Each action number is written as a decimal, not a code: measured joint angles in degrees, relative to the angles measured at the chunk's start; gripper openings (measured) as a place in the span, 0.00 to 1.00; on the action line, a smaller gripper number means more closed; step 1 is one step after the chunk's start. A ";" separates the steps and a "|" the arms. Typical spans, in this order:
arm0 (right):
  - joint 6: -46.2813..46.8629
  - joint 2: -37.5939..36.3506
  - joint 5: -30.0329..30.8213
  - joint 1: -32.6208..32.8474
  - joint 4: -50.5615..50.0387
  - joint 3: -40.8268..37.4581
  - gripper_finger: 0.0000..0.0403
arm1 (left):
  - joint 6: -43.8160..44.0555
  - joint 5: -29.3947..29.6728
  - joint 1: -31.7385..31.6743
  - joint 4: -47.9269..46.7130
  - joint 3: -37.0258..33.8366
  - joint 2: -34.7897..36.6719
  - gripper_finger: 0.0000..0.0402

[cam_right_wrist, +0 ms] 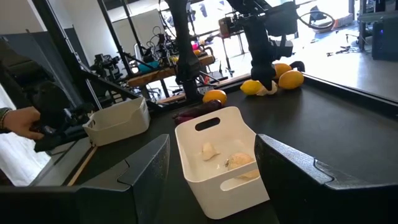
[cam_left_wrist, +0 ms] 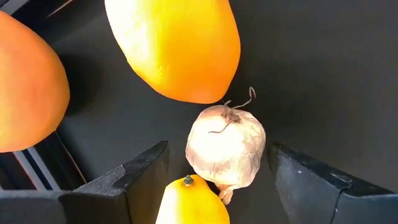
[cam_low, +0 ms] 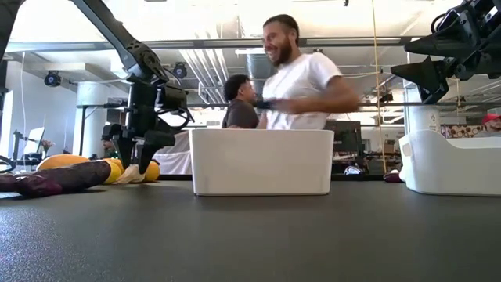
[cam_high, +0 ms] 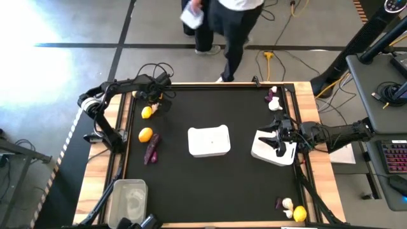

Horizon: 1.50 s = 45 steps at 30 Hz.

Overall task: Sort produce into baskets
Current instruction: Put the garlic into the left white bin

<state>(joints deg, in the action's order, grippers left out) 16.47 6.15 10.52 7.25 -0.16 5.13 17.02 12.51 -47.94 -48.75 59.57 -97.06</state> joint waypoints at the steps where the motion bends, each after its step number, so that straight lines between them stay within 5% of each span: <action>1: 0.00 0.00 0.00 -0.01 0.00 0.00 0.57 | 0.00 0.04 0.00 -0.02 0.00 0.00 0.63; 15: 0.00 -0.01 0.00 -0.01 -0.01 0.00 0.57 | 0.35 -0.15 -1.24 0.54 0.60 -0.35 0.63; 24: 0.00 0.00 0.00 0.00 -0.02 0.00 0.57 | 1.14 -6.91 -5.26 -0.35 2.29 -0.35 0.56; 45: 0.00 0.00 0.00 -0.01 0.00 -0.01 0.57 | 4.05 -7.50 -5.60 -2.02 2.36 -0.37 0.53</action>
<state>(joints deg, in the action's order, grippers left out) 16.47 6.15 10.52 7.24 -0.17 5.11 21.07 5.02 -53.54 -50.77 61.93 -97.43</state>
